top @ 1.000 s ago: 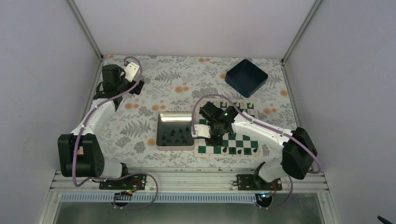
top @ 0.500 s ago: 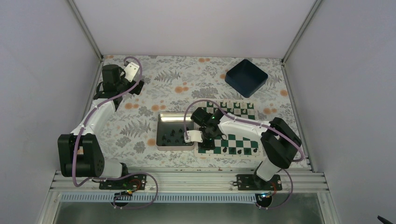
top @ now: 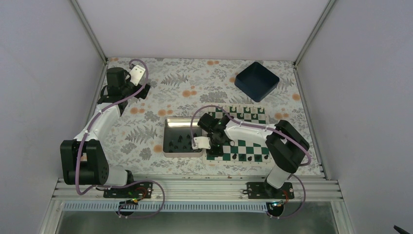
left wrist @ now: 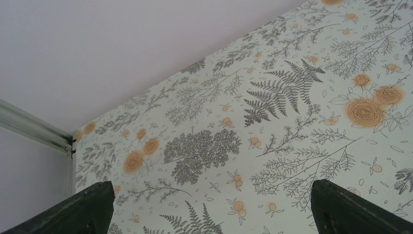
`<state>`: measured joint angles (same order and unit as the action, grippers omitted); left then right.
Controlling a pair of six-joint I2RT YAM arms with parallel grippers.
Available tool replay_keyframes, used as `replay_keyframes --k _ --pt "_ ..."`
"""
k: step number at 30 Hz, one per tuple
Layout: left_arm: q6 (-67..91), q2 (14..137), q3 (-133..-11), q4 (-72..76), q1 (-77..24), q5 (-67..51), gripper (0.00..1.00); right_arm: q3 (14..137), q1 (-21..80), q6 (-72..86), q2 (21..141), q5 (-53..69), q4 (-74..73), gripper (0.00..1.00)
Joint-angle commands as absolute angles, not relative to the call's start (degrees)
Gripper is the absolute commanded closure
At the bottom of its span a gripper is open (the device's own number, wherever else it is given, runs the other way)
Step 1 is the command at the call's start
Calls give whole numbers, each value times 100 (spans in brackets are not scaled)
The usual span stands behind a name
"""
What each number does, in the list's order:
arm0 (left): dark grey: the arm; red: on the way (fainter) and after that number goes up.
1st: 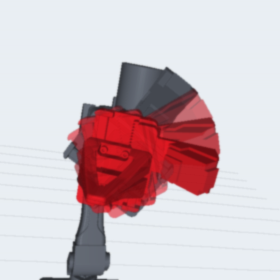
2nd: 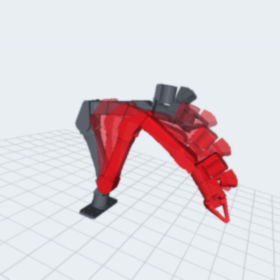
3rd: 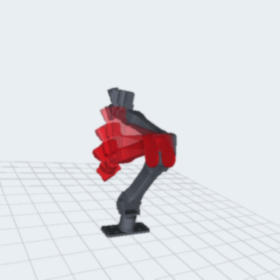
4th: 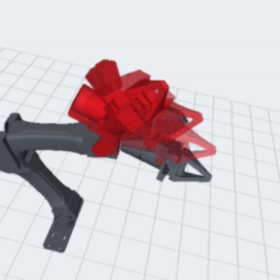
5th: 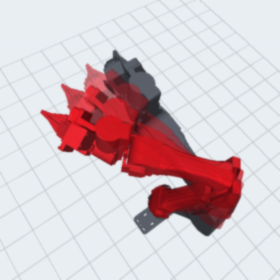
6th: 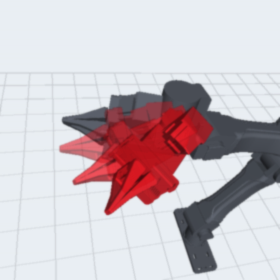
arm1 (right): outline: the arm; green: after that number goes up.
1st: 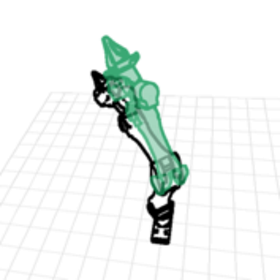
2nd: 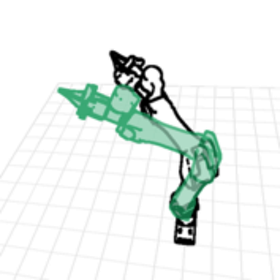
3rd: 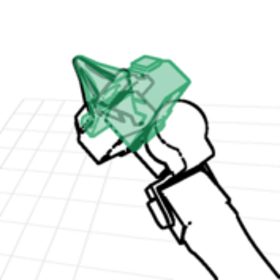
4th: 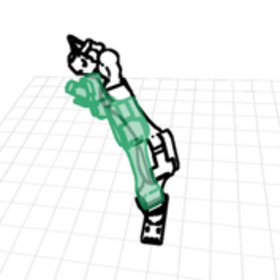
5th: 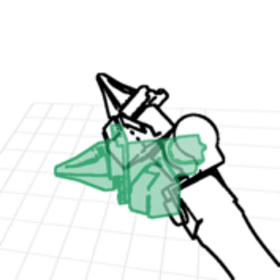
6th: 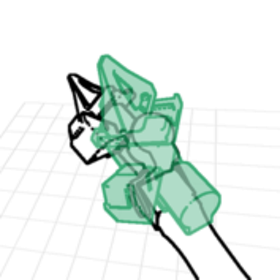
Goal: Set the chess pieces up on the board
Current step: Place the chess piece on the chessboard, then pick up the chess piece from the storage box.
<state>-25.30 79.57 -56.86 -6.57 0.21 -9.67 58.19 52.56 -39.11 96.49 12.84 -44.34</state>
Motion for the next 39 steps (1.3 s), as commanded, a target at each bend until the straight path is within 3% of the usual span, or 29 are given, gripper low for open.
replay_keyframes --k 1,10,17,22,33,39 --pt "-2583 8007 -5735 -672 26 -1027 0 5799 5317 -3983 9836 1236 -4369 89" --pt "-2584 8003 -5738 -668 22 -1049 0 5870 5309 -4012 9913 1245 -4457 86" --pt "-2602 8017 -5722 -651 26 -1031 0 6037 5314 -3984 9601 1239 -4624 68" --pt "-2610 8024 -5722 -633 26 -1022 0 6597 5314 -3955 9153 1092 -5083 62" --pt "-2601 7908 -5713 -641 25 -1031 0 8376 5524 -4159 10292 946 -5265 62" --pt "-2610 7877 -5689 -629 25 -1025 0 8630 5574 -4251 10990 842 -5362 69"
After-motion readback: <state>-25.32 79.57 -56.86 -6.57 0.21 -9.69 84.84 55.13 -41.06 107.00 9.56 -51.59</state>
